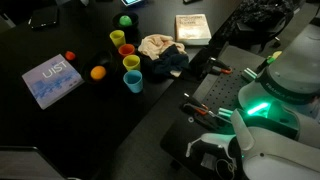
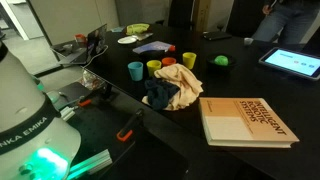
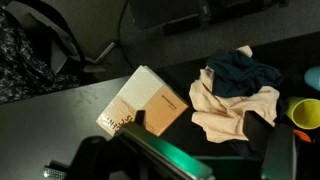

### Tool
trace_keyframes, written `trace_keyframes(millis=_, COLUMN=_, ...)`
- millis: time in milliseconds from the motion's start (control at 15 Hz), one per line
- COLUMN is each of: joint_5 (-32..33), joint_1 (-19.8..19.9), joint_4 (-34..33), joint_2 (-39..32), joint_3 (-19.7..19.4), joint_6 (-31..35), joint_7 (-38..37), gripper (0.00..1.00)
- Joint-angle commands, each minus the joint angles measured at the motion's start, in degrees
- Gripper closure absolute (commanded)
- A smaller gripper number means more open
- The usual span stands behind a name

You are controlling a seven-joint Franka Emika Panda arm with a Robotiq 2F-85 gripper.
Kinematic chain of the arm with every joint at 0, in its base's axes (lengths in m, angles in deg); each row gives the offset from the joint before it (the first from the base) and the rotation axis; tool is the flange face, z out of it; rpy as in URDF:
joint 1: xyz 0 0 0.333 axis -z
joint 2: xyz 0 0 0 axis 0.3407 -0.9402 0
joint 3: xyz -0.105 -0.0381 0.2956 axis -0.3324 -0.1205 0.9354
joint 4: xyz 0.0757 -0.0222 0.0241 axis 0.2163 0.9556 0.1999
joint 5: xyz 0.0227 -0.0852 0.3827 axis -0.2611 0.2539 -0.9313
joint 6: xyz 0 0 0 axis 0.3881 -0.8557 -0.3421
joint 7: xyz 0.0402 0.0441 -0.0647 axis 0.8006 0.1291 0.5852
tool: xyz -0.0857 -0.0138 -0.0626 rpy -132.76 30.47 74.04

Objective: Open the book on the right

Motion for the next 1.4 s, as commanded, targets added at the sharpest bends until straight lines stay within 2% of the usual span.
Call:
trace_keyframes(millis=0, joint_5=0.34, joint_1=-1.10, joint_4=-0.33, joint_2=-0.01, joint_3=-0.96, joint_6=-0.19, joint_7=-0.31, gripper=0.00)
trace_keyframes(millis=800, joint_5=0.35, joint_1=-1.09, joint_4=-0.67, joint_2=0.18, joint_3=-0.95, joint_6=-0.19, joint_7=-0.31, gripper=0.00)
trace_keyframes(millis=1067, joint_5=1.06, joint_1=0.57, joint_4=0.34, joint_2=-4.65, joint_3=-0.61, joint_6=3.73, joint_7=-10.02, gripper=0.00)
trace_keyframes(millis=1333, joint_5=0.56, joint_1=2.06, joint_4=1.31, joint_2=-11.09, joint_3=-2.51, joint_6=13.18, joint_7=-19.20, gripper=0.00)
